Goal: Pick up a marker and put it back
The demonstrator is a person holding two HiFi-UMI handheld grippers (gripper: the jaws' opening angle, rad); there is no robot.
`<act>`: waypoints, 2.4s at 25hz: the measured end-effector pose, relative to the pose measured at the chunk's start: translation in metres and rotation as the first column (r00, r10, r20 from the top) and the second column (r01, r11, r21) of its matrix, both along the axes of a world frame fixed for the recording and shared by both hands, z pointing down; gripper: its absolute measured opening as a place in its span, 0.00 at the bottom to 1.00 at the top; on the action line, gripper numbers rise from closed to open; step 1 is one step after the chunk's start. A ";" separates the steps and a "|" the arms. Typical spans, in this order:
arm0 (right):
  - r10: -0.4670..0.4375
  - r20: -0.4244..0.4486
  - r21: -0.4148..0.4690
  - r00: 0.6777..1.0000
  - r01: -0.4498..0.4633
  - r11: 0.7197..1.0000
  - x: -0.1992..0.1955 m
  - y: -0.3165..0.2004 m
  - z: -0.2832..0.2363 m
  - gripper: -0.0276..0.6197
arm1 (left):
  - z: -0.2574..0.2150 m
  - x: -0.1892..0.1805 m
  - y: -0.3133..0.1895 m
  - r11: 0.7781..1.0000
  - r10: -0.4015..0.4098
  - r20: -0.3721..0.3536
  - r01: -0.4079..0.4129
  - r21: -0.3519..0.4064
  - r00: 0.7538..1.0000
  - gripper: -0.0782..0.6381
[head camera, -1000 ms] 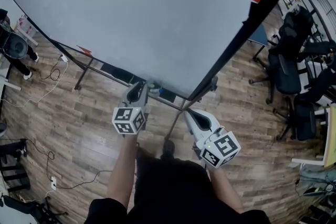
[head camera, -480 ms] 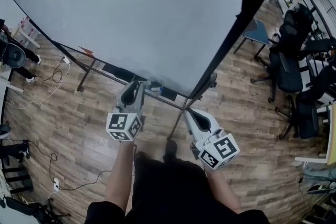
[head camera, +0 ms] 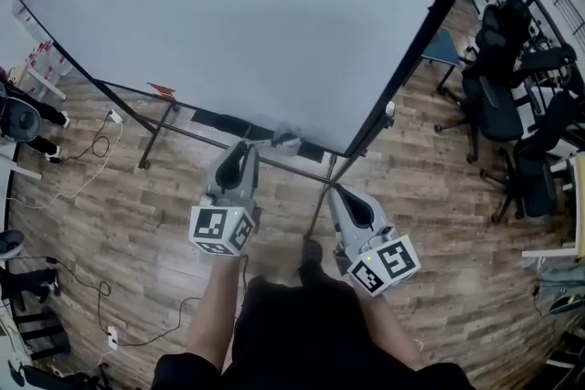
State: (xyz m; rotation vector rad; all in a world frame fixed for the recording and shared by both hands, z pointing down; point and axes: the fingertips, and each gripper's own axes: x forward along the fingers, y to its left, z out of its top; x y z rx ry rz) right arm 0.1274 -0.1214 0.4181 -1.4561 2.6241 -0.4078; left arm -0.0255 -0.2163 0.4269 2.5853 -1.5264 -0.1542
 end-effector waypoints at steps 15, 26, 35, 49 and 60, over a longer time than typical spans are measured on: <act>0.232 0.011 0.057 0.973 -0.233 0.971 -0.114 0.121 -0.015 0.05 | -0.012 -0.104 0.124 0.973 0.229 -0.027 -0.228 0.022 0.973 0.22; 0.292 -0.034 0.037 0.956 -0.291 0.956 -0.152 0.170 -0.017 0.05 | -0.022 -0.147 0.181 0.951 0.310 -0.047 -0.309 0.017 0.950 0.22; 0.270 -0.127 0.026 0.954 -0.269 0.963 -0.145 0.170 -0.013 0.05 | -0.033 -0.149 0.202 0.949 0.313 -0.062 -0.314 -0.002 0.948 0.22; 0.333 -0.119 0.009 0.935 -0.334 0.942 -0.128 0.217 -0.014 0.05 | -0.031 -0.102 0.241 0.906 0.422 -0.055 -0.423 -0.001 0.905 0.22; 0.355 -0.123 -0.021 0.927 -0.360 0.933 -0.140 0.239 -0.001 0.05 | -0.019 -0.104 0.261 0.883 0.469 -0.046 -0.470 -0.017 0.882 0.22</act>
